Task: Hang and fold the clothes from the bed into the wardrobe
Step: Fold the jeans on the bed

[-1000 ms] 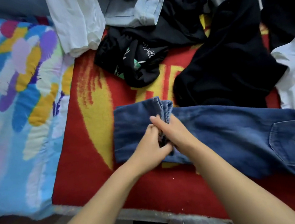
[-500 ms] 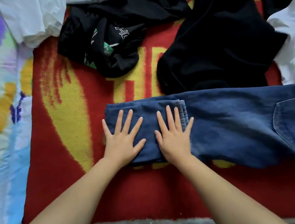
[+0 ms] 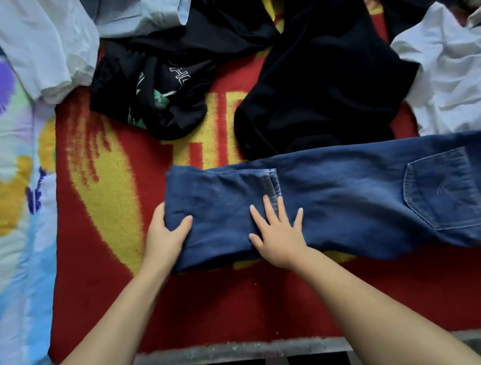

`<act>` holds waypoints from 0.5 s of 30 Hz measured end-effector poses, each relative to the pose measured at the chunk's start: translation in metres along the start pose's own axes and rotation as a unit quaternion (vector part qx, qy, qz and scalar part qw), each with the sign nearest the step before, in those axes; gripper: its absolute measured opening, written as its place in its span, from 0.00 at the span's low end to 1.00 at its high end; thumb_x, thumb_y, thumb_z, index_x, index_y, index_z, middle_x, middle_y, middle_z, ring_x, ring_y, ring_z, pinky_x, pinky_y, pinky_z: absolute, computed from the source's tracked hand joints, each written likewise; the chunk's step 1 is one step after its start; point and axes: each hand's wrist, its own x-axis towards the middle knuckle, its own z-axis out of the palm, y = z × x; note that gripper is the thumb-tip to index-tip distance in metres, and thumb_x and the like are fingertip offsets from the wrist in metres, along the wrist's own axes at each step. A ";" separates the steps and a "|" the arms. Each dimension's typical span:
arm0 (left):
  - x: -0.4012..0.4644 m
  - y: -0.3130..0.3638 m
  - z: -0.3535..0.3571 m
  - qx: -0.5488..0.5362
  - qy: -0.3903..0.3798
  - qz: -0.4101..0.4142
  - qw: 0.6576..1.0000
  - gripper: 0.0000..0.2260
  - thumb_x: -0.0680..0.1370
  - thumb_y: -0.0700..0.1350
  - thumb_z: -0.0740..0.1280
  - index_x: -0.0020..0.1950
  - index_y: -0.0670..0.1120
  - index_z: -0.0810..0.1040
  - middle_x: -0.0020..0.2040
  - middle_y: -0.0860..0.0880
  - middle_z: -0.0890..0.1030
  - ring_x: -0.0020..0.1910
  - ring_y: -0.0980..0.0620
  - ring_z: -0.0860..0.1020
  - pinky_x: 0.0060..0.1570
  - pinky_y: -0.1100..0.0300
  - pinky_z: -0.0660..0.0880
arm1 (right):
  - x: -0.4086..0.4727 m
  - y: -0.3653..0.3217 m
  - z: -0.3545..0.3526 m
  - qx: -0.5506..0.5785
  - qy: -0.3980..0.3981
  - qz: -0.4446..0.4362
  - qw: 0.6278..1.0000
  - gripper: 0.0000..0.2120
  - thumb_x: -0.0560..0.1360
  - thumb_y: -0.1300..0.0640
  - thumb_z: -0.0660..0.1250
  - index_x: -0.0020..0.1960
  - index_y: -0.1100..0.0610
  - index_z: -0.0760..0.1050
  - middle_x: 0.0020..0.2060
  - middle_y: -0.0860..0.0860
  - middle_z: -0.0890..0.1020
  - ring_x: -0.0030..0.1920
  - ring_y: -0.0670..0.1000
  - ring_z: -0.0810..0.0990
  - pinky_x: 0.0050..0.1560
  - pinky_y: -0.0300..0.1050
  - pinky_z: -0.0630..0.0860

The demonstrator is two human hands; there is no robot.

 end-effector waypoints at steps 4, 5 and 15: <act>-0.044 0.083 0.027 0.014 -0.110 0.152 0.982 0.26 0.74 0.36 0.70 0.70 0.46 0.68 0.59 0.56 0.75 0.58 0.64 0.72 0.56 0.78 0.64 | -0.031 -0.022 -0.061 0.540 -0.009 -0.058 0.840 0.29 0.76 0.37 0.58 0.72 0.50 0.67 0.69 0.46 0.72 0.72 0.47 0.66 0.73 0.50 0.60; -0.057 0.097 0.039 0.026 -0.133 0.174 0.975 0.28 0.74 0.36 0.70 0.72 0.45 0.66 0.60 0.55 0.73 0.61 0.64 0.70 0.59 0.77 0.62 | -0.042 -0.024 -0.072 0.571 0.009 -0.077 0.817 0.28 0.73 0.36 0.60 0.67 0.49 0.71 0.62 0.44 0.78 0.66 0.44 0.73 0.68 0.44 0.68; -0.088 0.118 0.180 0.294 -0.092 0.276 0.910 0.29 0.78 0.64 0.48 0.76 0.57 0.46 0.76 0.58 0.41 0.75 0.58 0.36 0.72 0.48 0.35 | -0.071 0.192 -0.141 0.411 0.236 0.091 0.876 0.08 0.79 0.58 0.61 0.55 0.59 0.74 0.52 0.56 0.80 0.56 0.59 0.78 0.56 0.49 0.73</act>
